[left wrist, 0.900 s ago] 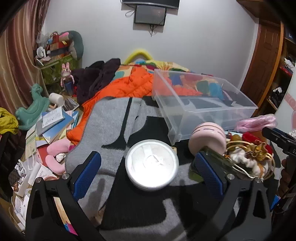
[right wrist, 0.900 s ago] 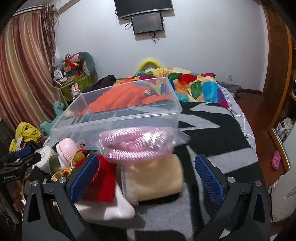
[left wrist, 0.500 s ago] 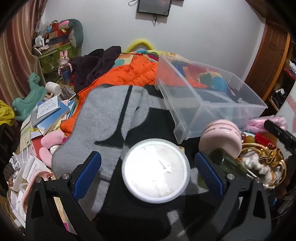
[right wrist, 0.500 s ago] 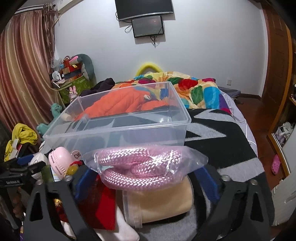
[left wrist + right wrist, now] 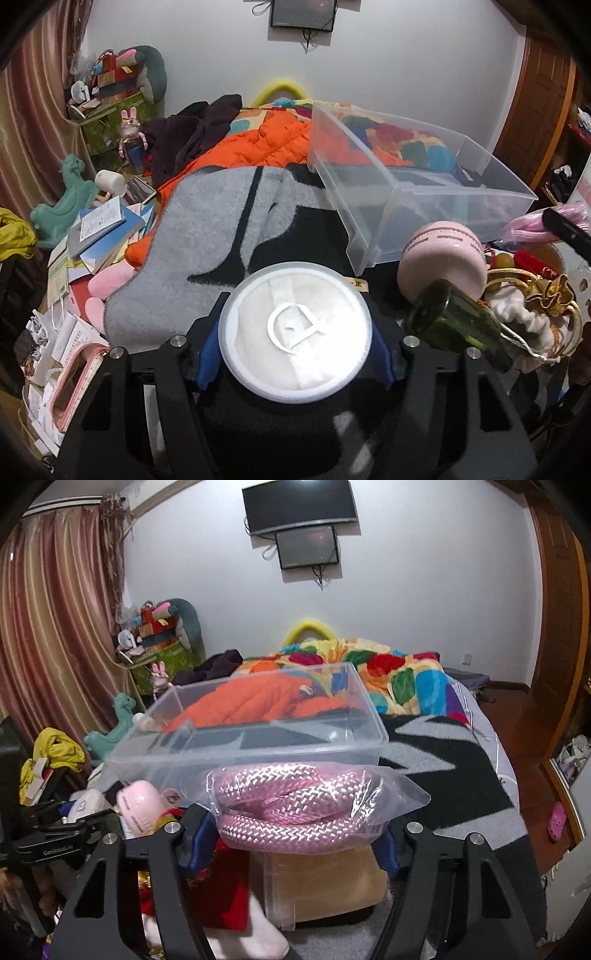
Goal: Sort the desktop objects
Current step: 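Carry the white round container with the left gripper while the right carries the bagged pink rope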
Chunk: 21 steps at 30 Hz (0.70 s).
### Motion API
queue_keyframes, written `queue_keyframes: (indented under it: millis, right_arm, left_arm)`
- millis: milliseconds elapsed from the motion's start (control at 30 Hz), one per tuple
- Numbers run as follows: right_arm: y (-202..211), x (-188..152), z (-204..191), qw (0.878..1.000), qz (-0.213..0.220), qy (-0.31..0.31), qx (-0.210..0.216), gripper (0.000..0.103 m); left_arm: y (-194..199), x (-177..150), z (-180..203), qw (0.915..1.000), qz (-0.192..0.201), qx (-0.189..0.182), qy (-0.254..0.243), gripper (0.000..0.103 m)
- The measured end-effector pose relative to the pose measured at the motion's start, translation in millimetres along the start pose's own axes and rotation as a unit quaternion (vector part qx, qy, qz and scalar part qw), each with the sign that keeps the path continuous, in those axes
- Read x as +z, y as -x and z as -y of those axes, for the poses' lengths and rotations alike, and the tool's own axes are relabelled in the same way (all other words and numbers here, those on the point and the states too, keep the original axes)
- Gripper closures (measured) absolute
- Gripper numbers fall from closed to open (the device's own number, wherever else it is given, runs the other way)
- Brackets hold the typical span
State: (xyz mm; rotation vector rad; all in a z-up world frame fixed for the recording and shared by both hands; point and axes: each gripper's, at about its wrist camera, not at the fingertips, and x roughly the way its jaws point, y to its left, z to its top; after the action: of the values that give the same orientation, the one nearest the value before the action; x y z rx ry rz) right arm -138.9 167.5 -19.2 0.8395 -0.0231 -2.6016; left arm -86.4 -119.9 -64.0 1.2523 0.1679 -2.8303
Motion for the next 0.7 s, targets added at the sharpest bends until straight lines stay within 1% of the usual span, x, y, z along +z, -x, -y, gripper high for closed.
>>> queue_keyframes:
  millis: [67, 400, 467, 600, 700]
  right_arm:
    - [8.8, 4.2, -1.3, 1.0, 0.008, 0.006, 0.004, 0.038]
    - [45.5, 27.7, -3.4, 0.999, 0.04, 0.019, 0.031, 0.038]
    - [48.6, 32.6, -3.1, 0.998, 0.044, 0.022, 0.031, 0.038]
    - [44.6, 45.6, 2.1, 0.998, 0.049, 0.025, 0.014, 0.038]
    - [37.3, 56.9, 9.4, 0.999, 0.042, 0.015, 0.023, 0.038]
  left_arm:
    - [7.1, 1.8, -0.5, 1.0, 0.008, 0.002, -0.001, 0.038]
    - [48.1, 19.0, 3.3, 0.9987, 0.047, -0.018, -0.005, 0.038]
    - [54.5, 27.2, 5.3, 0.9983, 0.053, -0.025, -0.008, 0.038]
    - [64.5, 42.1, 11.1, 0.9971, 0.064, -0.039, -0.012, 0.038]
    - [70.9, 54.1, 16.4, 0.9959, 0.076, -0.045, -0.019, 0.038]
